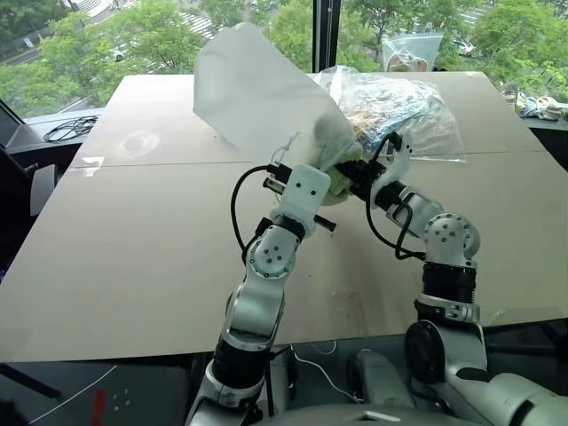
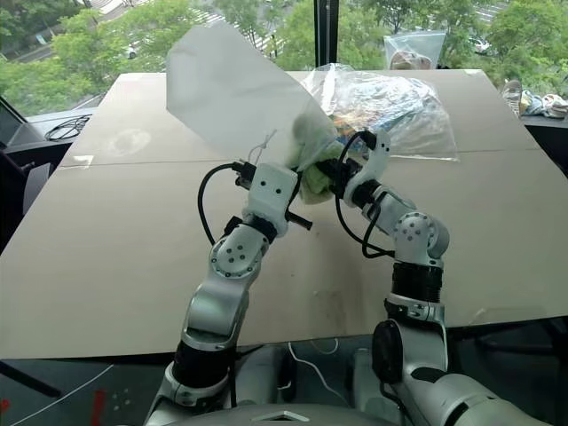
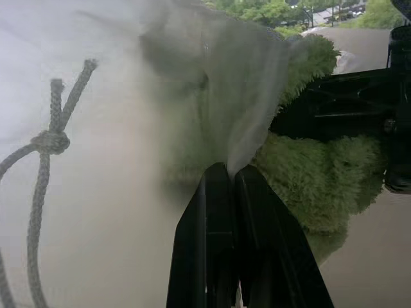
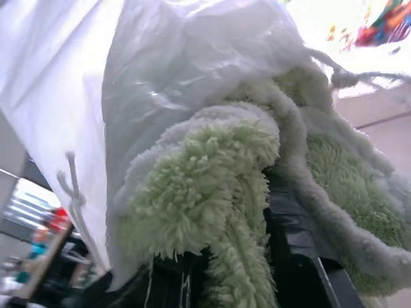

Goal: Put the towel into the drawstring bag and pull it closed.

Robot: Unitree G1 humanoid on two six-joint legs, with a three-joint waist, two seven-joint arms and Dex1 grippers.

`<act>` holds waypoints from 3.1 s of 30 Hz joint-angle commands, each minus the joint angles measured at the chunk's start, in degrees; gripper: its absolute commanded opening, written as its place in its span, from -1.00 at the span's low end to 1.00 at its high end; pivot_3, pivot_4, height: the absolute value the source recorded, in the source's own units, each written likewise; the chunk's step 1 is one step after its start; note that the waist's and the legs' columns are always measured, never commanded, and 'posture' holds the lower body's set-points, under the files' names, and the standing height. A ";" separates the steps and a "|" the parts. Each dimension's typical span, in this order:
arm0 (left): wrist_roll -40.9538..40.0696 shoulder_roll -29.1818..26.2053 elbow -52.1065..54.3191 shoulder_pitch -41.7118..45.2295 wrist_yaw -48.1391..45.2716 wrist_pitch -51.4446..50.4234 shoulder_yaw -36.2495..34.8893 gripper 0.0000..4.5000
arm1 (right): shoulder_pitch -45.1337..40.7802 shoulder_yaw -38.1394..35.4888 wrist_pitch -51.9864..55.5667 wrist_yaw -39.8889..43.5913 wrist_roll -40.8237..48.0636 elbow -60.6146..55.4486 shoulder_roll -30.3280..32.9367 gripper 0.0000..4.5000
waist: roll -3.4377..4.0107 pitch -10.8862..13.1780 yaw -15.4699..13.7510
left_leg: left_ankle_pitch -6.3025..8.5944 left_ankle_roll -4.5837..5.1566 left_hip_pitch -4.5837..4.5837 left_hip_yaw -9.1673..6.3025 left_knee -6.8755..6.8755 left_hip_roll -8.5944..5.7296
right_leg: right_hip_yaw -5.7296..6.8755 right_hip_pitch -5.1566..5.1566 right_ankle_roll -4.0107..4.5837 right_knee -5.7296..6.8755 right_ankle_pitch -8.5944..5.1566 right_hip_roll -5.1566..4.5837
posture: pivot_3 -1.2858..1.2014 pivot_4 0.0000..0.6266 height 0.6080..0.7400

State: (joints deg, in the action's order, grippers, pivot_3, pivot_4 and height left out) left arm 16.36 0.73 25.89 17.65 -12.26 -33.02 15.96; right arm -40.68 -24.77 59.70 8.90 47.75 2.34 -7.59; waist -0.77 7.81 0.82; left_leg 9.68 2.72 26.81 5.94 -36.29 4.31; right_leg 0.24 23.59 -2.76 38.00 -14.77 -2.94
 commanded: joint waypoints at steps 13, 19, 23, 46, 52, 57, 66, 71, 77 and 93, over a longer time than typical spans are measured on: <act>-24.22 4.00 -2.17 5.03 -10.74 -2.25 -3.77 -1.00 | -6.07 -6.18 -20.11 -48.55 40.95 7.81 -9.37 -0.93 | 0.40 0.30 1.08 | -0.01 0.04 0.03 -0.11 0.00 -0.11 | -0.05 0.00 -0.02 -0.02 -0.01 0.23 | 0.03 -0.52 1.00; -23.26 2.31 -4.71 6.10 -6.19 -0.29 -7.44 -1.00 | -4.77 -1.55 -22.01 -48.94 47.86 4.74 -7.00 -0.93 | 0.40 0.31 1.45 | -0.01 0.04 0.03 -0.12 -0.01 -0.11 | -0.10 -0.01 -0.03 -0.03 -0.01 0.25 | 0.03 -0.52 1.00; -23.66 1.71 -5.94 6.50 -4.15 -0.27 -9.66 -1.00 | -2.80 0.78 -21.77 -48.12 53.24 2.90 -6.50 -0.93 | 0.39 0.32 1.45 | -0.01 0.04 0.04 -0.12 -0.01 -0.10 | -0.11 -0.01 -0.04 -0.03 -0.01 0.25 | 0.03 -0.52 1.00; -56.06 -0.86 5.04 2.76 -7.58 -25.94 -23.69 -1.00 | 4.78 15.14 -9.45 -46.04 47.24 0.02 10.82 0.93 | 0.35 0.36 1.37 | -0.01 0.03 0.04 -0.16 -0.04 -0.06 | -0.07 -0.05 -0.02 -0.06 -0.01 0.16 | 0.03 -0.52 1.00; -60.41 -3.72 5.37 2.47 -4.73 -26.48 -27.42 -1.00 | 6.71 14.70 -4.79 -40.51 45.44 -0.10 18.08 0.93 | 0.35 0.36 1.41 | -0.01 0.03 0.04 -0.15 -0.03 -0.10 | -0.08 -0.05 -0.02 -0.08 -0.01 0.19 | 0.03 -0.52 1.00; -61.11 -6.49 5.01 1.39 -4.04 -25.90 -27.07 -1.00 | 7.55 13.56 -2.92 -32.62 42.58 -0.95 22.63 0.93 | 0.35 0.36 1.33 | -0.01 0.03 0.04 -0.15 -0.03 -0.10 | -0.08 -0.05 -0.02 -0.08 -0.01 0.22 | 0.03 -0.52 1.00; -60.55 -10.12 3.59 -0.11 -4.43 -23.93 -24.91 -1.00 | 15.27 25.92 -9.73 11.82 14.43 -18.93 45.49 0.93 | 0.31 0.44 0.06 | 0.00 0.03 0.04 -0.08 -0.02 -0.10 | -0.11 -0.04 0.12 -0.22 -0.10 0.20 | 0.03 -0.52 1.00; -60.76 -11.19 3.37 -0.49 -4.80 -23.47 -23.90 -1.00 | 16.17 38.43 -18.87 20.43 -5.64 -21.24 48.69 0.93 | 0.22 0.49 0.08 | 0.00 0.02 -0.03 -0.08 -0.01 -0.08 | -0.13 -0.02 0.20 -0.17 -0.14 0.22 | 0.03 -0.52 1.00; -61.43 -11.95 3.70 -0.62 -5.42 -23.35 -22.85 -1.00 | 14.98 40.31 -26.38 21.62 -16.40 -15.12 41.42 0.27 | -0.10 0.68 -0.23 | -0.01 0.01 -0.01 -0.03 -0.03 -0.11 | -0.15 -0.02 0.19 -0.18 -0.13 0.17 | 0.03 -0.52 1.00; -69.26 -20.69 6.93 -1.09 -16.50 -25.45 -18.08 -1.00 | 12.10 35.96 -24.08 39.02 -12.36 -13.99 36.93 -0.99 | -0.14 0.72 -0.21 | -0.01 0.00 -0.03 0.00 -0.03 -0.09 | -0.14 -0.02 0.18 -0.13 -0.12 0.15 | 0.03 -0.52 1.00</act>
State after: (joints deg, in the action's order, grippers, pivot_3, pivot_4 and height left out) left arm -50.59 -19.62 30.34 15.65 -26.80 -58.45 -2.28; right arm -27.43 12.47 35.16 44.93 33.19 -8.81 28.99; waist -0.91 8.53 0.61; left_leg 9.67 2.72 26.78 5.93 -36.32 4.23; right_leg 0.11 23.56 -2.57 37.87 -14.89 -2.79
